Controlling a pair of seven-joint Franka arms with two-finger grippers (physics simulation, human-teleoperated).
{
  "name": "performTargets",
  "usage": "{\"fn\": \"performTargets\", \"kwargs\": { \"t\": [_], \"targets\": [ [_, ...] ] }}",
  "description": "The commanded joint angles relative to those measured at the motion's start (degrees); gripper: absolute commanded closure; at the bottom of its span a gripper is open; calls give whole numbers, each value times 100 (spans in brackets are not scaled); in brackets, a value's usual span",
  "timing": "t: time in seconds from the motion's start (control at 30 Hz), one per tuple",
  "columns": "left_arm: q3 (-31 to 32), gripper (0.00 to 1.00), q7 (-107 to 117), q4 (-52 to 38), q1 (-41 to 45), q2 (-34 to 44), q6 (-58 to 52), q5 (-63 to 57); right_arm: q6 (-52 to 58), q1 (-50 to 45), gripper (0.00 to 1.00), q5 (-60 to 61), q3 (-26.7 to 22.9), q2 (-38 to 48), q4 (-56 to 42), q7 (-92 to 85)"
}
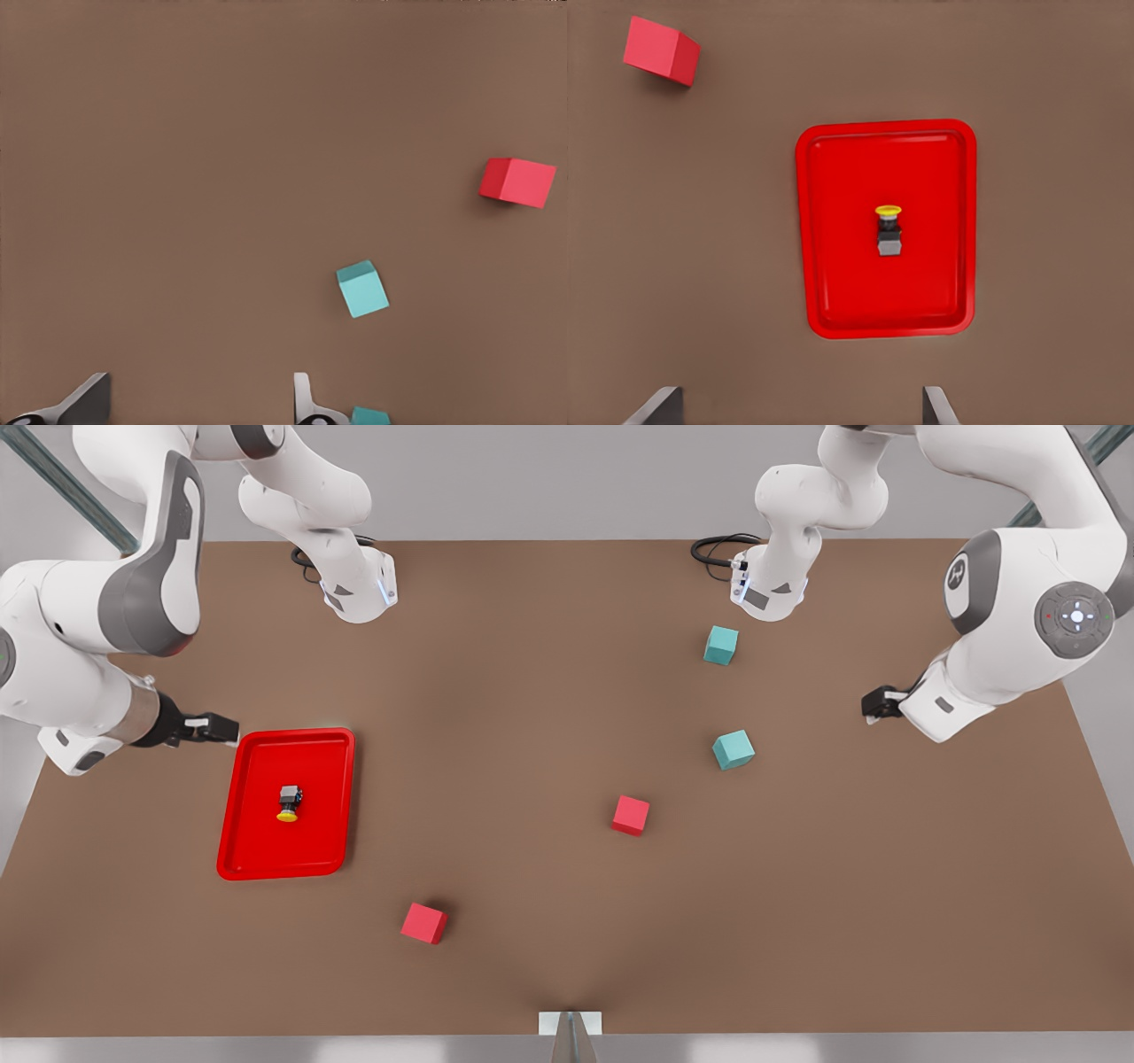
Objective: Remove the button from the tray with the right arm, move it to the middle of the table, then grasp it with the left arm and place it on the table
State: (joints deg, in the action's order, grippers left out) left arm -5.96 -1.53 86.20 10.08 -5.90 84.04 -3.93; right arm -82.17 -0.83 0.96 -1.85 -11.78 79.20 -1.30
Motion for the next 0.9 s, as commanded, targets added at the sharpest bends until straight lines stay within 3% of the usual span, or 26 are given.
{"fn": "performTargets", "kwargs": {
  "t": [0.0, 0.07, 0.1, 0.17, 0.23, 0.37, 0.47, 0.6, 0.87],
  "targets": [
    [-1, 0, -295, 2, -23, -7, 323, -73, -344, 4, 0, 10, 1, 0, 8, -89],
    [7, 0, -295, 2, -23, -8, 314, -73, -369, -163, 0, -8, 1, -500, 261, -72],
    [7, 0, -295, 2, -23, -8, 314, -73, -815, -128, 0, 10, 10, -780, 638, -176],
    [7, 0, -295, 2, -23, -8, 314, -72, -2766, 12, 0, -16, 1, -949, 1913, -450],
    [7, 0, -295, 2, -23, -8, 279, -64, -3533, -66, 0, 19, 1, -1142, 2503, 693],
    [7, 0, -304, 11, -23, -16, 253, -55, -4870, 224, 0, -8, 1, -1125, 3435, 623],
    [-1, 0, -312, 11, -32, -51, 253, 15, -4958, 690, 0, 28, 18, -1239, 3426, 52],
    [-1, 0, -312, 20, -32, -87, 244, 15, -5265, 575, 0, 54, 18, -1432, 3418, 43],
    [-1, 0, -312, 20, -23, -95, 200, 15, -5318, 725, 0, 54, 18, -1520, 3910, -2620]
  ]
}}
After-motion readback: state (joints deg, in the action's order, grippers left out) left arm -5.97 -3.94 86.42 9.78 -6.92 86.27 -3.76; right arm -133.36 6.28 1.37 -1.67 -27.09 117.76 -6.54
